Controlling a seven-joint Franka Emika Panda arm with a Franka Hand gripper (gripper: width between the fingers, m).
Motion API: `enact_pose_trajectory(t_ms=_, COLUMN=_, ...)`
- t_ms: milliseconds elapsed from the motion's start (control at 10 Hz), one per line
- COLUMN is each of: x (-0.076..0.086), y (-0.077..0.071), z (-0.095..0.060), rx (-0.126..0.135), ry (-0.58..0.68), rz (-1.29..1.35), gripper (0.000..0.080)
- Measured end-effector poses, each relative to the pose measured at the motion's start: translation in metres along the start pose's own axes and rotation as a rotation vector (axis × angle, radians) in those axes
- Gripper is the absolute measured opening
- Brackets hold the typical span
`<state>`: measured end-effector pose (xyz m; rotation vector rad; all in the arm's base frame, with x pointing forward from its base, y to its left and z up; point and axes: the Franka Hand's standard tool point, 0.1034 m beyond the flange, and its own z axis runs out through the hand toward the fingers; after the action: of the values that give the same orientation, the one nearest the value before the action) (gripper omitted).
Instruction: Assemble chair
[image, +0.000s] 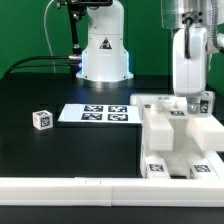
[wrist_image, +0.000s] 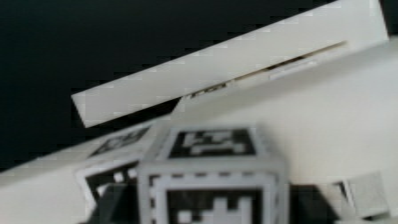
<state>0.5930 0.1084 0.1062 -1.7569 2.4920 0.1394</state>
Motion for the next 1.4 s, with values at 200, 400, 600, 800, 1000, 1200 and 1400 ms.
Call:
enact_pose_trajectory(t_ms=200, x=-0.0019, y=0.0006, z=0.0002, rx=0.0, ry=0.001, rz=-0.171, gripper=0.0515)
enact_pose_trajectory(t_ms=400, x=-0.0028, y=0.0028, z=0.0014, rx=-0.015, ry=0.0, rz=-0.495, gripper=0.062)
enact_pose_trajectory(t_ms=600, x=-0.003, y=0.0035, z=0.0021, rx=-0.023, ry=-0.002, rz=-0.604, gripper=0.0648)
enact_pose_trajectory(t_ms=800, x=-0.0026, y=0.0035, z=0.0022, rx=-0.025, ry=-0.002, rz=-0.753, gripper=0.0649)
enact_pose_trajectory(t_ms=1000, x=-0.0019, y=0.0039, z=0.0017, rx=-0.032, ry=0.0, rz=-1.172, gripper=0.0649)
enact_pose_trajectory(t_ms=1200, x=-0.0016, y=0.0029, z=0.002, rx=-0.026, ry=0.001, rz=-1.241, gripper=0.0619)
enact_pose_trajectory(t_ms=1400, x=-0.0014, y=0.003, z=0.0024, rx=-0.027, ry=0.001, rz=-1.201, gripper=0.0442)
